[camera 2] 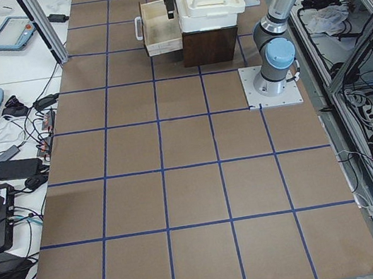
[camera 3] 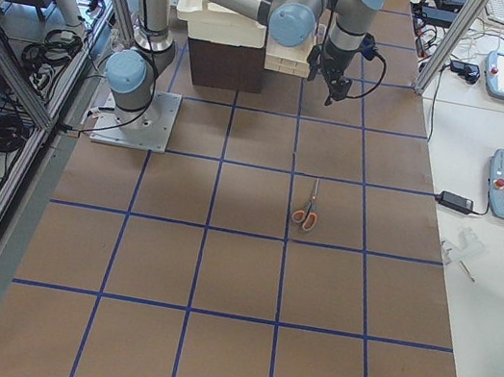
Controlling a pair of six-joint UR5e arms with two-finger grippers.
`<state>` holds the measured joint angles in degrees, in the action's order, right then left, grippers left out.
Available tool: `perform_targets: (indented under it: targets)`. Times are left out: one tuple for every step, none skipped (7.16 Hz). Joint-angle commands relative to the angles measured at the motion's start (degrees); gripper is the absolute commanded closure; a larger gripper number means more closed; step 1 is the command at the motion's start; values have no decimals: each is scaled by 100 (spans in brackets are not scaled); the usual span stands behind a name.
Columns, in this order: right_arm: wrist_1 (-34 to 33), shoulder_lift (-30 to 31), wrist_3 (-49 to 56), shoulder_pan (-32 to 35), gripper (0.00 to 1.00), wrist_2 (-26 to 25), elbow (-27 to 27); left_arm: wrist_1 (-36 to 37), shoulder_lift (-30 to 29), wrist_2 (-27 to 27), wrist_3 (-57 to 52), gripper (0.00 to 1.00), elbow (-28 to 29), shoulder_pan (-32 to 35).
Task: Put scissors in drawer and close it
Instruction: 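Move the right gripper over the orange-handled scissors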
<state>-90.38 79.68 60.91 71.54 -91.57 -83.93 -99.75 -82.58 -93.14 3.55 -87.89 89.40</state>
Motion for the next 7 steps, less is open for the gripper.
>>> perform_targets:
  targets:
    - [-313, -75, 2267, -612, 0, 68, -360, 34, -21, 67, 22, 0, 0, 7]
    - [-766, -258, 2772, -832, 0, 156, -518, 43, 5, 59, 23, 0, 8, 7]
    - [-1275, -582, 3569, -1122, 0, 183, -607, 34, 14, 24, 14, 0, 9, 7]
    - [-1855, -1064, 4421, -1386, 0, 288, -616, 43, -29, 24, 22, 0, 0, 7]
    - [-1982, -1312, 5143, -1554, 0, 672, -616, 34, -12, 15, 23, 0, 0, 7]
    - [-2506, -1428, 5498, -1564, 0, 676, -668, 34, -12, 24, 23, 0, 0, 7]
    - [-3277, -1542, 6241, -1573, 0, 745, -991, 34, -29, 33, 23, 0, 0, 16]
